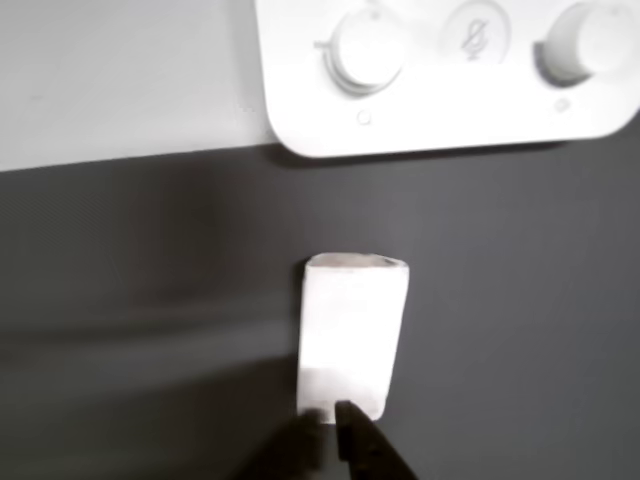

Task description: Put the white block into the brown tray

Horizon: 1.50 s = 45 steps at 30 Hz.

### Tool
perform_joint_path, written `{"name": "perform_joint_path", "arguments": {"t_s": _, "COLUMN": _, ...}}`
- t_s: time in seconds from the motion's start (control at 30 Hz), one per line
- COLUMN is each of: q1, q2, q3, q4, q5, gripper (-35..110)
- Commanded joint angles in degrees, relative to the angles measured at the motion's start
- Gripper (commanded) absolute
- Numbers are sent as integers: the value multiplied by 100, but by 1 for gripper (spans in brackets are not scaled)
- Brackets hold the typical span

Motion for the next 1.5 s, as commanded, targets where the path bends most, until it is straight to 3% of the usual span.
{"name": "perform_joint_path", "arguments": {"t_s": 0.0, "q1": 88, "q2": 35, "q3": -229, "q4": 44, "q5": -62, "gripper": 15}}
{"name": "perform_joint_path", "arguments": {"t_s": 0.1, "q1": 105, "q2": 35, "q3": -229, "q4": 44, "q5": -70, "gripper": 25}}
{"name": "perform_joint_path", "arguments": {"t_s": 0.5, "q1": 167, "q2": -132, "q3": -325, "q4": -70, "q5": -167, "gripper": 42}}
{"name": "perform_joint_path", "arguments": {"t_s": 1.47, "q1": 79, "q2": -835, "q3": -404, "q4": -984, "q5": -114, "gripper": 45}}
